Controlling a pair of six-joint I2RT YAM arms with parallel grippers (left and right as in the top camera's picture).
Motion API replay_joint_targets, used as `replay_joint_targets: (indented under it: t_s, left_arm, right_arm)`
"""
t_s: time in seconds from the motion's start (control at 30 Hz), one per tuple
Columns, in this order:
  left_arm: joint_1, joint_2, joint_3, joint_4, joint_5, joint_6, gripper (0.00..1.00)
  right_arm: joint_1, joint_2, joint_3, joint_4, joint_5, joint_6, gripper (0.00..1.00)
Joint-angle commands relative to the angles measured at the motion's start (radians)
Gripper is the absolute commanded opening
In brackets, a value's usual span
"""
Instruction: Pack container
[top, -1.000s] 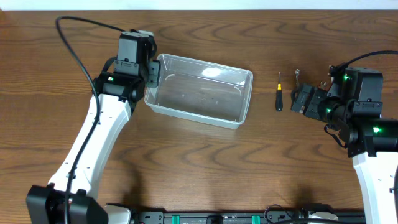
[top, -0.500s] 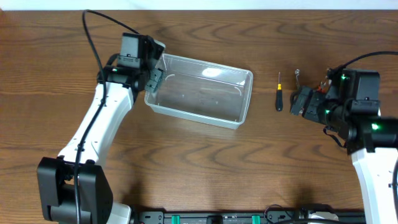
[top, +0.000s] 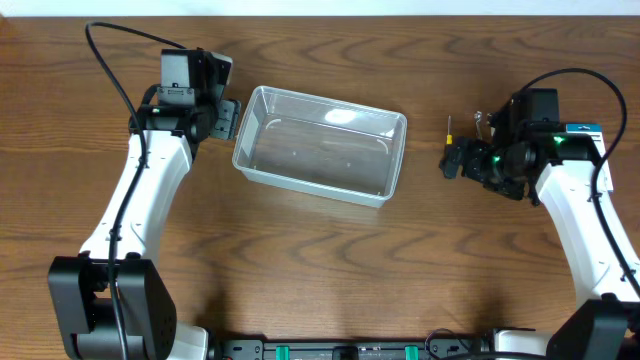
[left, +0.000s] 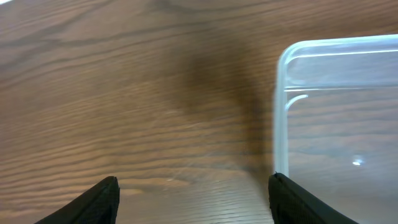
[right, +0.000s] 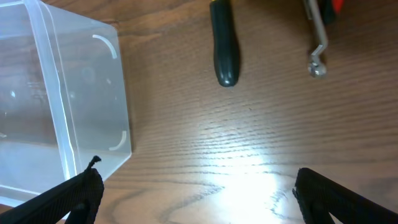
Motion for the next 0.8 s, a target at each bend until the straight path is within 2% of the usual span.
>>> replay_joint_targets:
  t_s: [0.0,0.3,0.37,0.47,0.63,0.77]
  left_arm:
    - [0.007,0.013,0.008,-0.014,0.116,-0.01,0.69]
    - [0.008,0.013,0.005,-0.059,0.125,-0.014,0.69]
    - [0.008,0.013,0.004,-0.059,0.125,-0.014,0.69]
    - [0.008,0.013,-0.004,-0.062,0.126,-0.014,0.69]
    - [0.008,0.013,-0.018,-0.078,0.126,-0.014,0.69]
    - [0.008,0.013,-0.018,-0.085,0.125,-0.014,0.69]
  right_arm:
    - [0.011,0.003,0.011,0.013,-0.035,0.006,0.99]
    - [0.048,0.052,0.011,0.126,-0.026,0.007,0.99]
    - [0.05,0.086,0.011,0.149,-0.026,0.026,0.95]
    - [0.051,0.136,0.011,0.172,-0.032,0.048,0.79]
    - [0.053,0.203,0.011,0.188,-0.054,0.051,0.75]
    - [0.073,0.24,0.011,0.239,-0.08,0.051,0.42]
